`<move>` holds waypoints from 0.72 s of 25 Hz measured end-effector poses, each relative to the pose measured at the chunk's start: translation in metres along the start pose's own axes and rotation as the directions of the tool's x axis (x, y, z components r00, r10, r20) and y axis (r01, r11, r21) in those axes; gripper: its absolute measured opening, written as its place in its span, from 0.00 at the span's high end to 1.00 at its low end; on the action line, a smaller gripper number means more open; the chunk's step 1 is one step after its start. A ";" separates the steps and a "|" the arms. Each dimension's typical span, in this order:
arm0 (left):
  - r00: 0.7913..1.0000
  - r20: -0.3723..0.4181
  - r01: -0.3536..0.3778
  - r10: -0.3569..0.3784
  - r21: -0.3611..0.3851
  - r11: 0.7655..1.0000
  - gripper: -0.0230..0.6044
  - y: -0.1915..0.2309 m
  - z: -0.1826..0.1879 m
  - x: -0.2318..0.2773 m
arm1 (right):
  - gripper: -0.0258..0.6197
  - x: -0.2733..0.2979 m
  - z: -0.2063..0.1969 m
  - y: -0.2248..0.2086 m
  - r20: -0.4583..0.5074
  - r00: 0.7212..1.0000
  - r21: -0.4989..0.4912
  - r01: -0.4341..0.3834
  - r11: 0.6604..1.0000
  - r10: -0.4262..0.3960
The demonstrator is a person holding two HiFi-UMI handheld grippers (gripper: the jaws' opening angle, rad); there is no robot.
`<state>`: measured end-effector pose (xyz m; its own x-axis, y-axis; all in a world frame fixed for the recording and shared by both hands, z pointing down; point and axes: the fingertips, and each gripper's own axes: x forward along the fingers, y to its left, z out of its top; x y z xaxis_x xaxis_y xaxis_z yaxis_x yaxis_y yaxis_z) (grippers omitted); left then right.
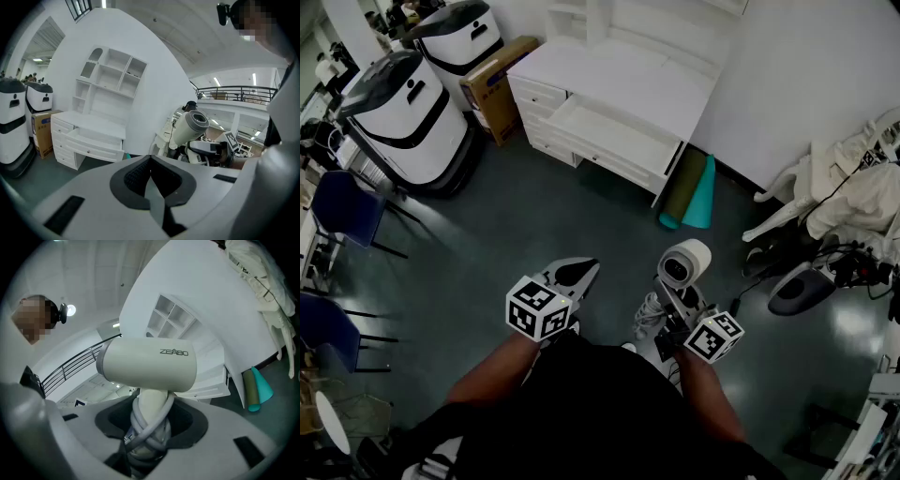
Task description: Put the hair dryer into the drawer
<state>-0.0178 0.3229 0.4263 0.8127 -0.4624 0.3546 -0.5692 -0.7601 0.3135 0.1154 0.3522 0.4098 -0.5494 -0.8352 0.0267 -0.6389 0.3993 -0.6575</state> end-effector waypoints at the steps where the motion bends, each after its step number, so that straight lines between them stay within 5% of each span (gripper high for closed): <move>1: 1.000 0.004 -0.001 0.001 -0.001 1.000 0.96 0.001 0.002 0.000 | 0.63 0.000 0.001 0.000 0.002 1.000 0.001 0.001 1.000 -0.001; 15: 1.000 0.015 0.007 -0.006 -0.009 1.000 0.96 -0.004 0.003 -0.001 | 0.63 -0.007 0.004 0.004 0.021 1.000 -0.012 0.006 1.000 -0.006; 18: 1.000 0.010 0.008 -0.008 -0.013 1.000 0.96 -0.005 0.002 -0.002 | 0.63 -0.010 0.009 0.014 0.063 0.997 0.004 -0.051 0.999 0.051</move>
<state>-0.0166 0.3263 0.4222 0.8184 -0.4612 0.3429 -0.5643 -0.7577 0.3277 0.1169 0.3628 0.3938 -0.5460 -0.8360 -0.0544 -0.6077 0.4399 -0.6612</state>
